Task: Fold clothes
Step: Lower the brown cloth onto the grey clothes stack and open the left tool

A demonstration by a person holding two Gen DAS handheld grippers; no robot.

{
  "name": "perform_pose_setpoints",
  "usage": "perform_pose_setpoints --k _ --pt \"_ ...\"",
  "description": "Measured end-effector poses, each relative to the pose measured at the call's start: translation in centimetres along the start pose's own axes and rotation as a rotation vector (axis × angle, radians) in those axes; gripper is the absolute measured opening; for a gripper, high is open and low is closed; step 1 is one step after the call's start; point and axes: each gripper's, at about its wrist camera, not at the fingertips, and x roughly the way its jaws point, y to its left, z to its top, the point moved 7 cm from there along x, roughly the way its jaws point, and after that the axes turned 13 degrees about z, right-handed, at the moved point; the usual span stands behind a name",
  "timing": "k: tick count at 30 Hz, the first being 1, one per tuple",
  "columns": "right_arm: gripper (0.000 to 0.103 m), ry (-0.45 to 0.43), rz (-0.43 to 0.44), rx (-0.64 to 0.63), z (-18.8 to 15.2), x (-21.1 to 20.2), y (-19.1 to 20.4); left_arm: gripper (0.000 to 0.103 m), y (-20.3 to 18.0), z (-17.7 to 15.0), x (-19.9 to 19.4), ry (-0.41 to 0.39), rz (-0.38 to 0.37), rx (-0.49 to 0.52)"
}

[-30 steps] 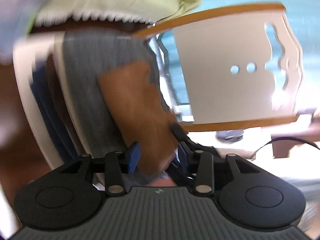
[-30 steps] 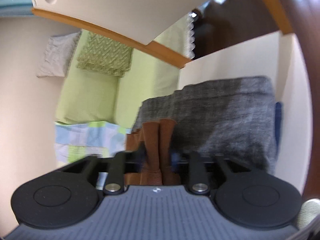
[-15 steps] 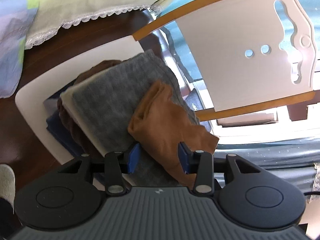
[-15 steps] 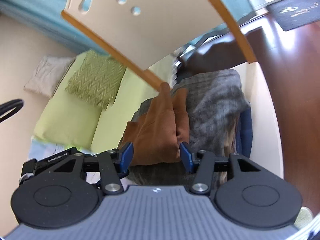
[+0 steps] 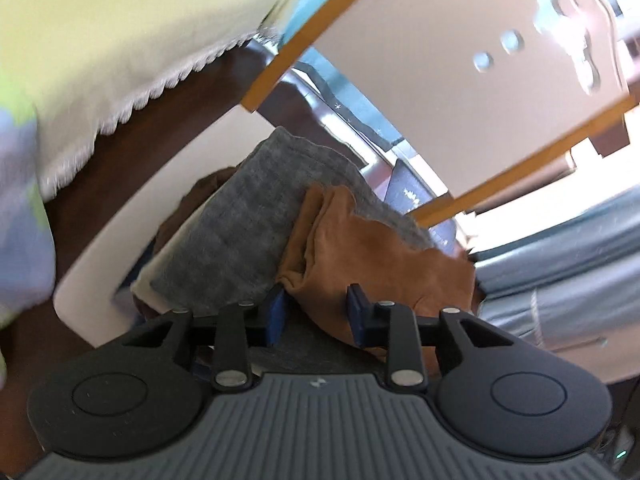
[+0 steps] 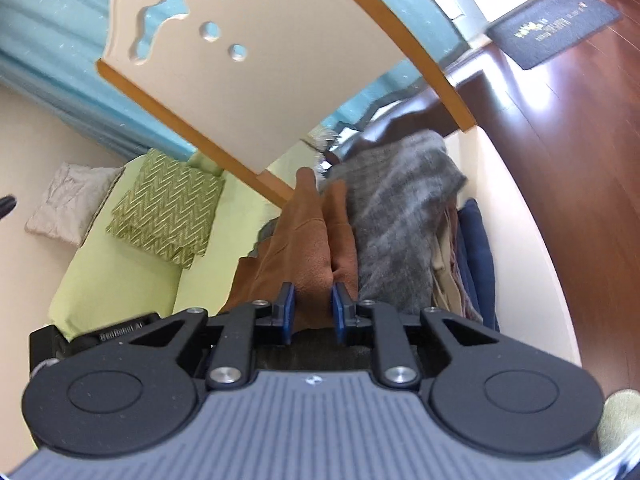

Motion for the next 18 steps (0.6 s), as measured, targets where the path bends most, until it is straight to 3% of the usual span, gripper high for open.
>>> perform_pose_setpoints --k 2,5,8,9,10,12,18 --pt "0.017 0.001 -0.03 -0.013 -0.2 0.0 0.1 0.037 -0.4 -0.2 -0.3 -0.008 0.019 0.06" --pt "0.033 0.003 -0.075 -0.038 -0.1 -0.3 0.4 0.037 -1.3 -0.9 -1.9 -0.047 0.077 0.177" --pt "0.034 -0.062 -0.084 -0.172 1.1 -1.7 2.9 0.037 -1.7 -0.6 -5.5 -0.156 0.146 0.302" --pt "0.031 -0.086 -0.081 -0.223 1.5 -2.1 3.9 0.038 -2.0 -0.5 -5.9 -0.175 0.146 0.317" --pt "0.017 -0.096 -0.071 -0.27 1.6 -2.4 4.7 0.04 -2.5 -0.2 -6.5 -0.194 0.136 0.345" --pt "0.007 -0.073 -0.063 -0.341 1.3 -2.3 5.7 0.041 -3.5 -0.2 -6.6 -0.199 0.112 0.384" --pt "0.013 -0.045 -0.122 -0.4 -1.0 -2.7 5.0 0.041 -3.2 -1.5 -4.7 -0.128 0.072 0.347"
